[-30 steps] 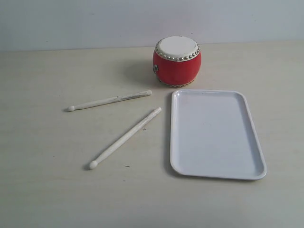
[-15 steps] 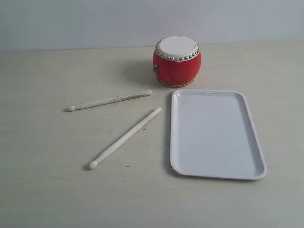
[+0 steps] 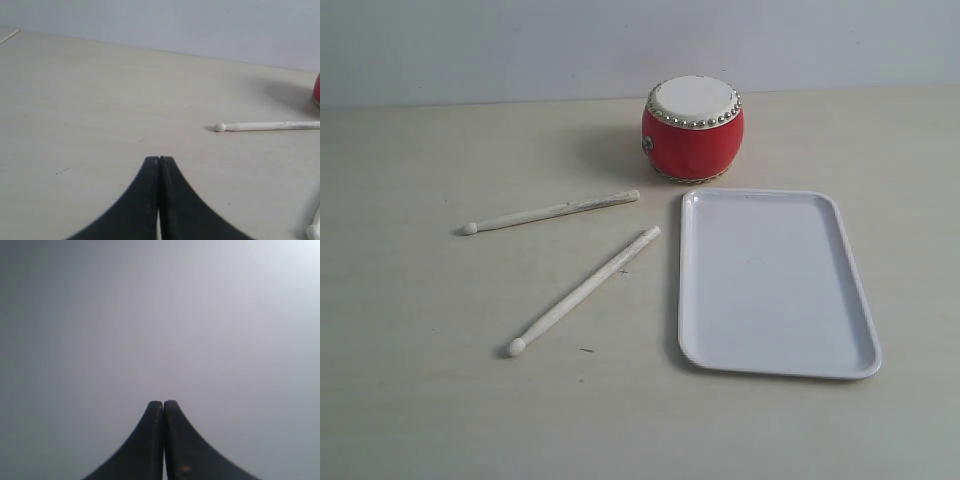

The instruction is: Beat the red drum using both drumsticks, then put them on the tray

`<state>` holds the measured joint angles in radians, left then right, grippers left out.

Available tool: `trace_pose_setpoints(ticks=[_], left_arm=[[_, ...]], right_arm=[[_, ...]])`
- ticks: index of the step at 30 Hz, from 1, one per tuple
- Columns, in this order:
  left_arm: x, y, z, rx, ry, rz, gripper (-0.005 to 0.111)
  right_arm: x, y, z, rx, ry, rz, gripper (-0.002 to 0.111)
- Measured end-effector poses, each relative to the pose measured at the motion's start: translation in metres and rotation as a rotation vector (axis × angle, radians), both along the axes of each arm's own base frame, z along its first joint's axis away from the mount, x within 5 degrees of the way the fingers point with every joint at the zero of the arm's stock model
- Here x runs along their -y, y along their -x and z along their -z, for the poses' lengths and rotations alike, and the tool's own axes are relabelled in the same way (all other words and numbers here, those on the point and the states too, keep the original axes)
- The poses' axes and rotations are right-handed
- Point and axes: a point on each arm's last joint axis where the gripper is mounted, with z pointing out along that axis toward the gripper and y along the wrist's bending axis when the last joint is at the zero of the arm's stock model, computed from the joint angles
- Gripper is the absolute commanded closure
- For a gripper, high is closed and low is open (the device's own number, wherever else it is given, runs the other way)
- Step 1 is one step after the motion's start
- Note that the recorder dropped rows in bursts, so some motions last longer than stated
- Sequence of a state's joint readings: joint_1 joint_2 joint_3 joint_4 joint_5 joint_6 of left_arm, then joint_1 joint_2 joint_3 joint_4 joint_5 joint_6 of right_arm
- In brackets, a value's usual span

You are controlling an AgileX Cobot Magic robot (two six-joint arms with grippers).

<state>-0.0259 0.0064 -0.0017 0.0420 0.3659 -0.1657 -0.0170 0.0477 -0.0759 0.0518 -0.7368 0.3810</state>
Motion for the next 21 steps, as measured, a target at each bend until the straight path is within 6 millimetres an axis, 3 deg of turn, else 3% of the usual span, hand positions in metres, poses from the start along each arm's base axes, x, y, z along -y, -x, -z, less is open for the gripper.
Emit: trace_pose_setpoints(ticks=[3, 6, 11, 14, 16, 21], left_arm=[[0.000, 0.000, 0.000, 0.000, 0.000, 0.000, 0.107], [0.000, 0.000, 0.000, 0.000, 0.000, 0.000, 0.107], [0.000, 0.000, 0.000, 0.000, 0.000, 0.000, 0.107], [0.000, 0.000, 0.000, 0.000, 0.000, 0.000, 0.107], [0.000, 0.000, 0.000, 0.000, 0.000, 0.000, 0.107], [0.000, 0.000, 0.000, 0.000, 0.000, 0.000, 0.107]], right_arm=[[0.000, -0.013, -0.034, -0.021, -0.009, -0.005, 0.108], [0.001, -0.048, -0.070, -0.142, -0.001, 0.001, 0.108], [-0.002, -0.149, -0.113, -0.442, 0.115, 0.027, 0.108], [-0.001, -0.216, -0.127, -0.685, 0.242, 0.082, 0.108], [0.001, -0.249, -0.133, -0.870, 0.305, 0.108, 0.108], [0.007, -0.308, -0.127, -1.354, 0.441, 0.109, 0.108]])
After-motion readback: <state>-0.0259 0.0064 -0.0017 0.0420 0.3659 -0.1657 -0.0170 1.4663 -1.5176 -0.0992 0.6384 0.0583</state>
